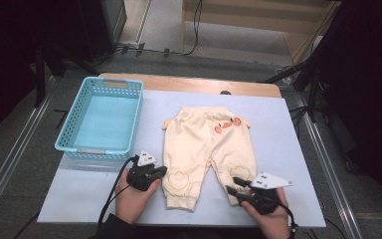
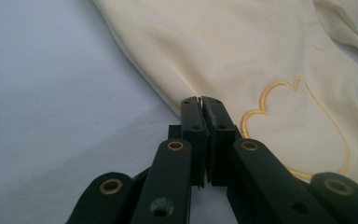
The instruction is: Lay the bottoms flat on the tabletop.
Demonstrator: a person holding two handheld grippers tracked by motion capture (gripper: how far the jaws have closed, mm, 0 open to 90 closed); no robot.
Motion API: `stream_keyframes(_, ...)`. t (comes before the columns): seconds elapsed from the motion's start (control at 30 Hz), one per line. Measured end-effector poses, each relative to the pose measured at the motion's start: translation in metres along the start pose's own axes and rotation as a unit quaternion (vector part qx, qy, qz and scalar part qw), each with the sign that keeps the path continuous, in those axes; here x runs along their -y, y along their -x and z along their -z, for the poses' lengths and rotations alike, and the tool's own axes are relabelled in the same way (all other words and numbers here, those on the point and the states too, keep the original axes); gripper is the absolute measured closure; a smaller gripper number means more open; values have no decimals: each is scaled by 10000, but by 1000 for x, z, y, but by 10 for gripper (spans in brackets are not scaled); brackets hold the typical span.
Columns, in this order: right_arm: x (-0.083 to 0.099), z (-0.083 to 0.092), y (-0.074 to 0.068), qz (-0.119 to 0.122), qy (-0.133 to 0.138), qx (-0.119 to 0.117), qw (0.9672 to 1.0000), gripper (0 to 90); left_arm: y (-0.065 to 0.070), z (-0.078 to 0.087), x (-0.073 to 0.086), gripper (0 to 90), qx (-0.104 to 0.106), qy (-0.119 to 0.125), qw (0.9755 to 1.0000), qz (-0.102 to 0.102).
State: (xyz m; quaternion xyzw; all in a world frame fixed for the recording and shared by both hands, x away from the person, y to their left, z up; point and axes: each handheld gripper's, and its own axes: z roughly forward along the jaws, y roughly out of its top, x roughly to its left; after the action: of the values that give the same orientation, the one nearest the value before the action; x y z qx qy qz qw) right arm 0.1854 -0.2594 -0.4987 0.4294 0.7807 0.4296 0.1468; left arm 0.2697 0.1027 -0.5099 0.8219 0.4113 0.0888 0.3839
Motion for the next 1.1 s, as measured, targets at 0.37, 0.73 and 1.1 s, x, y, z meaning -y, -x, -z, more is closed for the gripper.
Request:
stream_keyframes(0.37,24,3,37,-804,-639,899,9906,592,1,0,0,892,-27,6,10000,-20)
stream_keyframes(0.73,33,25,49,-852,-667,660,9919,844,2,0,0,894,-53,-25,10000,-67)
stream_keyframes(1.1,37,28,47,-611,-132,590,9963,455,-1,0,0,886,28,20,10000,21)
